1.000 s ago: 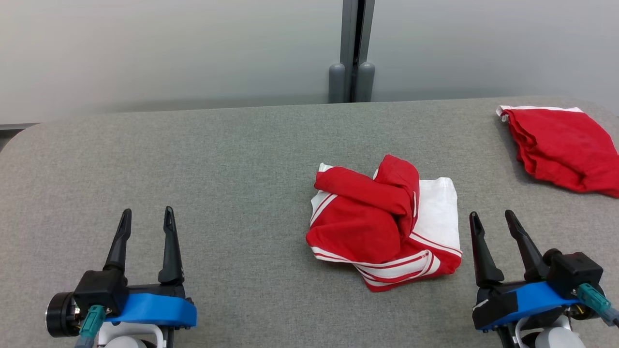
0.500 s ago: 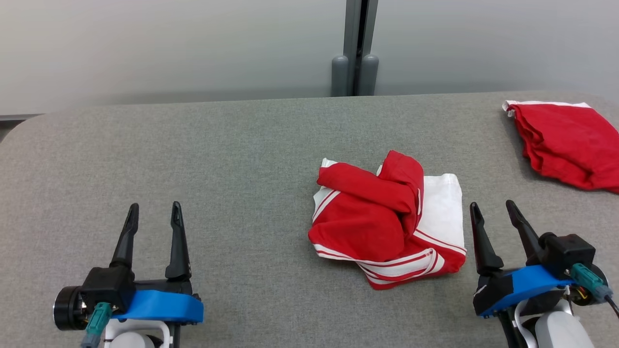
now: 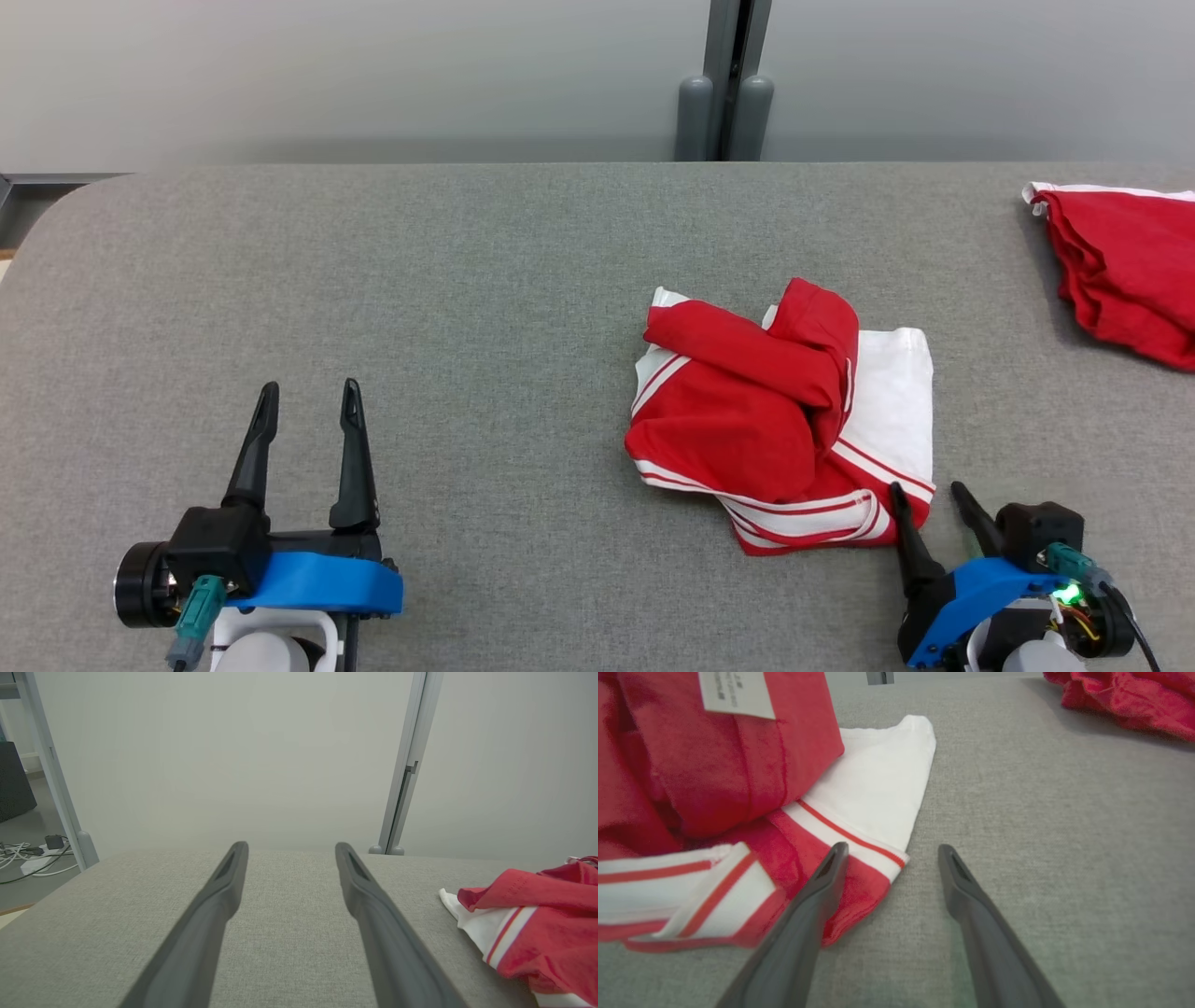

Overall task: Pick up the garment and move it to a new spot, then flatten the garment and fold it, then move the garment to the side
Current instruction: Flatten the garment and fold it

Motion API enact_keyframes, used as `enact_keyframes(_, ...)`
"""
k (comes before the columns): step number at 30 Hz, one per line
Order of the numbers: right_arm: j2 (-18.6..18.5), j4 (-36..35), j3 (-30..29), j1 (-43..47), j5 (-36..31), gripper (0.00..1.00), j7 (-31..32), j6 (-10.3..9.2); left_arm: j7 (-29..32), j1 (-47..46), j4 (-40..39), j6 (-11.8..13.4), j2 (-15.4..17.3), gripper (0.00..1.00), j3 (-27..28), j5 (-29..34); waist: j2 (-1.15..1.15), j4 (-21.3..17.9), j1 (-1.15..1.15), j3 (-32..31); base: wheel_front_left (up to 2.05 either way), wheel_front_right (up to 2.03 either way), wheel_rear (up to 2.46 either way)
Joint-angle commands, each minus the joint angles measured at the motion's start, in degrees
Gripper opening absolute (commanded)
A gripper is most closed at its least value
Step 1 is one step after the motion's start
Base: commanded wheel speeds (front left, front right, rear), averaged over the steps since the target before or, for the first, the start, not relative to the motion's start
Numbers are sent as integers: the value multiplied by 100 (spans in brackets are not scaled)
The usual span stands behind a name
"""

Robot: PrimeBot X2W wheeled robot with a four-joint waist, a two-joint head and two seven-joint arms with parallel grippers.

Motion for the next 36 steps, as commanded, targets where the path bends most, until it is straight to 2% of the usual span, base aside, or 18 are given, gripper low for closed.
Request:
enact_keyframes(1, -6, 112, 29, -99, 0, 100, -37, 1, -13, -57, 1, -14, -22, 100, 13, 40, 0, 18, 0, 21, 0, 0, 0)
enact_keyframes(9, 23, 1099, 422, -359, 286, 100, -205, 3, -13, -119, 48, -101, -82, 100, 79, 111, 0, 78, 0, 68, 0, 0, 0)
enact_keyframes(10, 33, 1175, 514, -369, 351, 57, -219, 9, -13, -119, 50, -111, -90, 100, 89, 118, 0, 78, 0, 65, 0, 0, 0)
enact_keyframes(11, 41, 1223, 592, -376, 427, 23, -254, 9, -13, -114, 53, -114, -96, 100, 97, 126, 0, 75, 0, 59, 0, 0, 0)
enact_keyframes(12, 43, 1237, 643, -391, 496, 0, -290, 10, -13, -102, 56, -108, -102, 100, 110, 133, 0, 68, 0, 52, 0, 0, 0)
enact_keyframes(18, -11, 970, 576, -680, 525, 0, -465, 0, -13, -29, 62, -116, -133, 100, 164, 167, 0, -13, 0, 7, 0, 0, 0)
enact_keyframes(28, -352, -235, 418, -1118, 452, 0, -490, 1, -13, -39, 109, -174, -172, 100, 171, 173, 0, 30, 0, -134, 0, 0, 0)
enact_keyframes(32, -406, -548, 634, -1379, 467, 0, -461, 1, -13, -10, 130, -205, -180, 100, 190, 152, 0, 133, 0, -202, 0, 0, 0)
enact_keyframes(36, -298, -771, 1123, -1646, 527, 0, -353, 1, -13, 39, 112, -195, -187, 100, 192, 143, 0, 234, 0, -243, 0, 0, 0)
